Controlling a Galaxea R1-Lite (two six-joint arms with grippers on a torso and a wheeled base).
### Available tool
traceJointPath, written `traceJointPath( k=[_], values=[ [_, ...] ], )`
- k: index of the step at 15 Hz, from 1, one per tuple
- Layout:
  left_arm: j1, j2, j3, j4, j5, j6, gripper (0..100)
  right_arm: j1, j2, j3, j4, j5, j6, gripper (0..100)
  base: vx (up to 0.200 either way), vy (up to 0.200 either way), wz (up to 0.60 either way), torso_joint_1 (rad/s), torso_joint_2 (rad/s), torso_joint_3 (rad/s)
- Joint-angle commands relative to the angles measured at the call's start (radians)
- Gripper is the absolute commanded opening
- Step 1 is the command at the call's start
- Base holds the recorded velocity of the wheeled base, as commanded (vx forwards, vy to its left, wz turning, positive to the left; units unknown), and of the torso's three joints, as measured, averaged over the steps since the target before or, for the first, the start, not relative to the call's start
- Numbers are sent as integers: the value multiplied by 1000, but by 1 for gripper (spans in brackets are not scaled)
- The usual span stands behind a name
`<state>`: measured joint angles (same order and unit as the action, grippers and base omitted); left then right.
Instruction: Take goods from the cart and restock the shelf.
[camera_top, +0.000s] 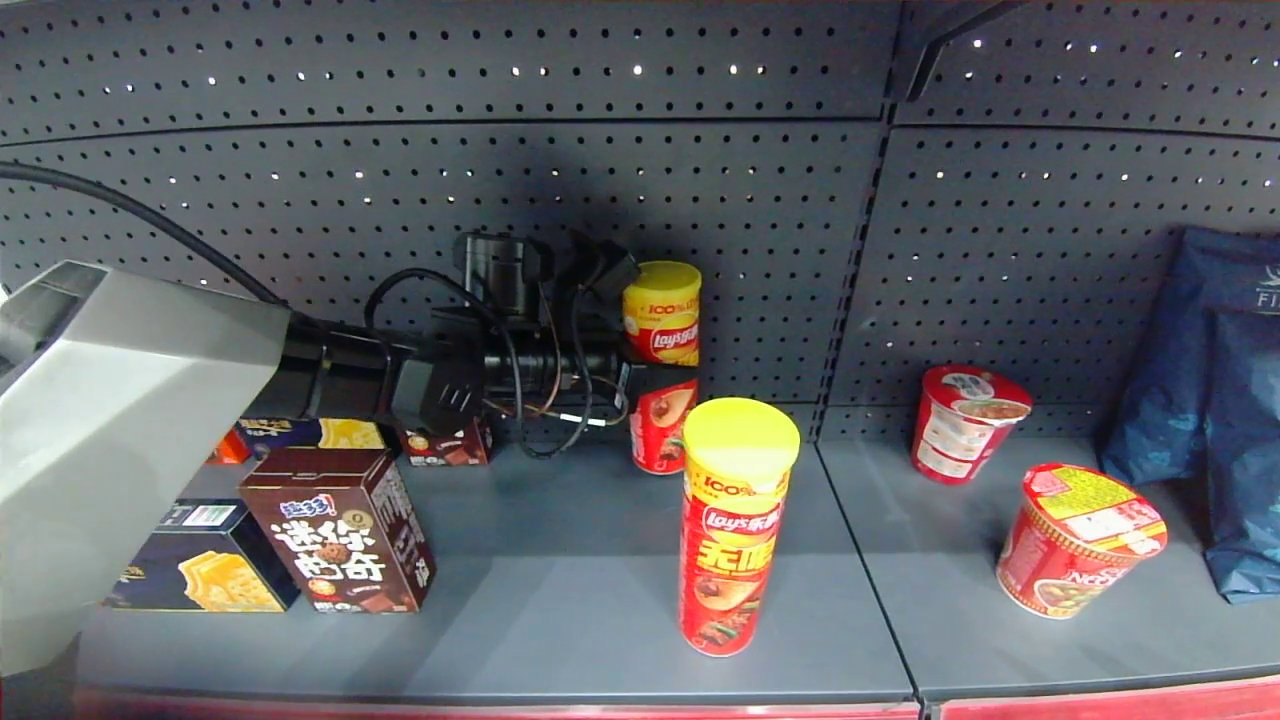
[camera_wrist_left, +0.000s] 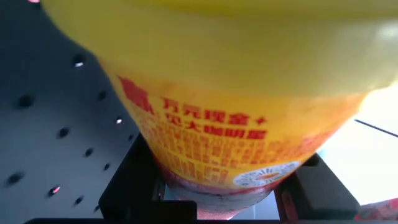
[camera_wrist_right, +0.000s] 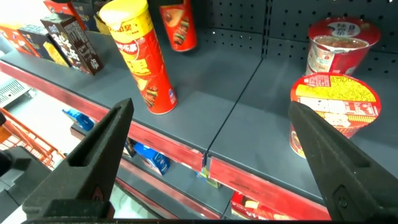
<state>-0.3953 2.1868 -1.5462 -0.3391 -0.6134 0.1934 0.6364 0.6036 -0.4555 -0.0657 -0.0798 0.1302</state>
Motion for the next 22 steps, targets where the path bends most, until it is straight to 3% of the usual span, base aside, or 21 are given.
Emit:
traceJointPath(
  k=[1, 5, 17, 18, 22],
  values=[
    [-7, 16, -23, 19, 1, 1, 0, 0, 2, -3, 0, 0, 0, 100, 0, 0, 0, 0, 0, 0],
    [-19, 54, -68, 20, 3, 1, 0, 0, 2, -3, 0, 0, 0, 100, 0, 0, 0, 0, 0, 0],
    [-23, 87, -80, 19, 7, 3, 0, 0, -1, 3, 0, 0, 0, 100, 0, 0, 0, 0, 0, 0],
    [-23, 93, -81, 19, 7, 4, 100, 0, 1, 3, 0, 0, 0, 100, 0, 0, 0, 0, 0, 0],
    [-36, 96, -81, 12, 20, 1, 100, 0, 1, 6, 0, 0, 0, 100, 0, 0, 0, 0, 0, 0]
  ],
)
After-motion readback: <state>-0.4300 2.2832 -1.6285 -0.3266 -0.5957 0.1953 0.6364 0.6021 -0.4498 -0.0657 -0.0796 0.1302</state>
